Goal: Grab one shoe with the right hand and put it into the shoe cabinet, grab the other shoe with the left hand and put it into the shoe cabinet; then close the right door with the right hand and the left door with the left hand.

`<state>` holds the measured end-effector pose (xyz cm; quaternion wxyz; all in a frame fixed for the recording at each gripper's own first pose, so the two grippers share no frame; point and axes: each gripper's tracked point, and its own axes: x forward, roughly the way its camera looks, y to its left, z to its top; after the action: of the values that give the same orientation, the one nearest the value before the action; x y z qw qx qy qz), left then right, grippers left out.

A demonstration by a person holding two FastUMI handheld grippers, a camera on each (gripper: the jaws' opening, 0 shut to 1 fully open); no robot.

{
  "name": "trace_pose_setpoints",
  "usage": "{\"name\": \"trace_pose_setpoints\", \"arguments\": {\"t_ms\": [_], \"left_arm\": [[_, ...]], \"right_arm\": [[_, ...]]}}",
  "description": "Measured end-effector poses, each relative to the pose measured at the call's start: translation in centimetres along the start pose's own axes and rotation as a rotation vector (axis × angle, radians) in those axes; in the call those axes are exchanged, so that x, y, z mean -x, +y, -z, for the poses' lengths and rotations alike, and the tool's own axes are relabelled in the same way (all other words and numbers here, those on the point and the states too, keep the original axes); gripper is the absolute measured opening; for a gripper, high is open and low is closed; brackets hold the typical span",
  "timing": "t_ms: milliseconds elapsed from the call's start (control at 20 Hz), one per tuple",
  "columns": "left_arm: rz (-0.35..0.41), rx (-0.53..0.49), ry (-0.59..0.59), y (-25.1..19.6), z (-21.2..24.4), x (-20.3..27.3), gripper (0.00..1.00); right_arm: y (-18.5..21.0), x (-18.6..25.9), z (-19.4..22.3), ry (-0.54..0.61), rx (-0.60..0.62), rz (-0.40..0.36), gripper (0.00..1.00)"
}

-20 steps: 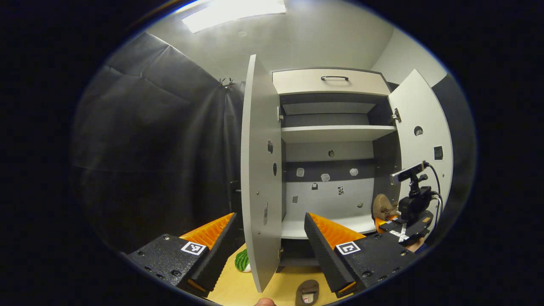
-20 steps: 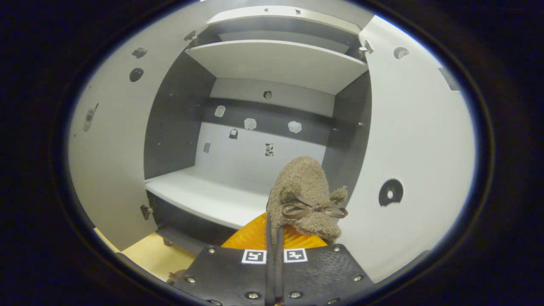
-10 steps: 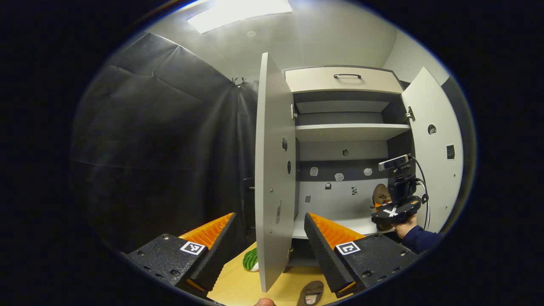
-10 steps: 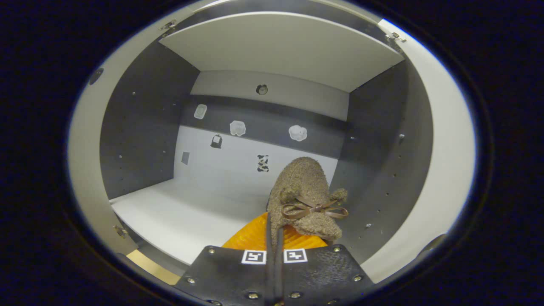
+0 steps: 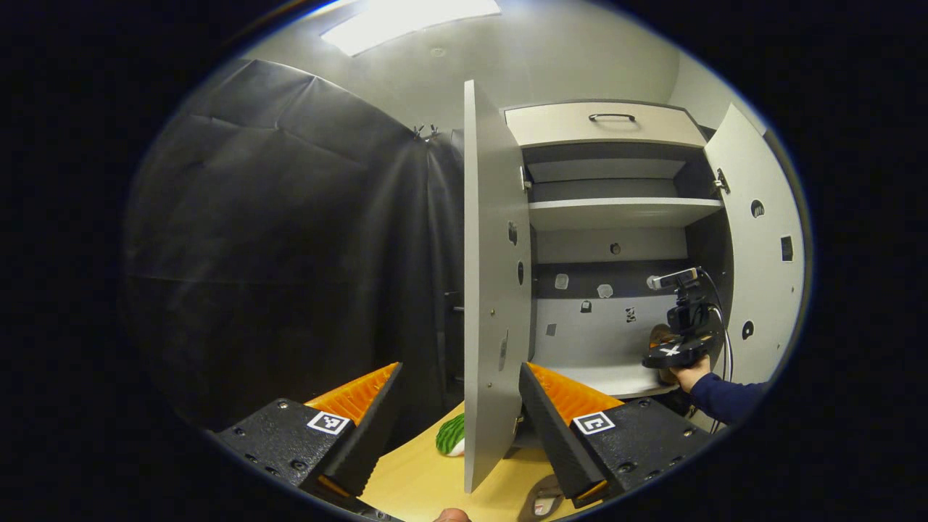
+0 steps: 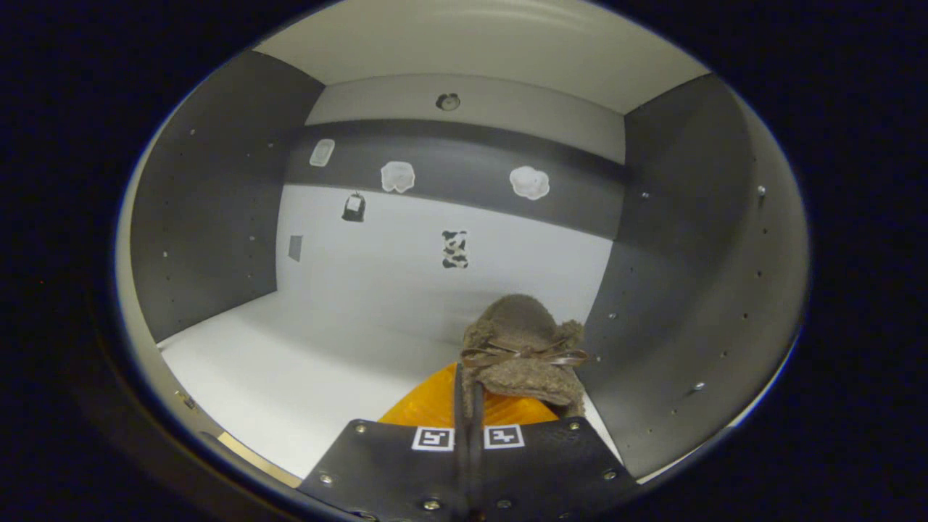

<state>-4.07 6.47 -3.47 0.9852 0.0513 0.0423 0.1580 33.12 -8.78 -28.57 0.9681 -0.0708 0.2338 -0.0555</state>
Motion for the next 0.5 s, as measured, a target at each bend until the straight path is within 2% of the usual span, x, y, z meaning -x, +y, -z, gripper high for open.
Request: {"name": "trace_pose_setpoints", "arguments": {"t_ms": [300,400,500], "left_arm": [[-0.021,-0.009,0.017,0.7,0.5,0.5,0.96],[-0.019,-0.006,0.025,0.7,0.8,0.6,0.96],[-0.006,-0.002,0.031,0.4,0.9,0.6,0.96]], "right_arm": [[-0.3,-1.3,0.9,0.052,-0.036,0.027,0.0],[0.0,-1.3,1.0,0.06,-0.029,0.012,0.11],[0.9,-0.7,1.1,0.071,-0.033,-0.027,0.43]]}}
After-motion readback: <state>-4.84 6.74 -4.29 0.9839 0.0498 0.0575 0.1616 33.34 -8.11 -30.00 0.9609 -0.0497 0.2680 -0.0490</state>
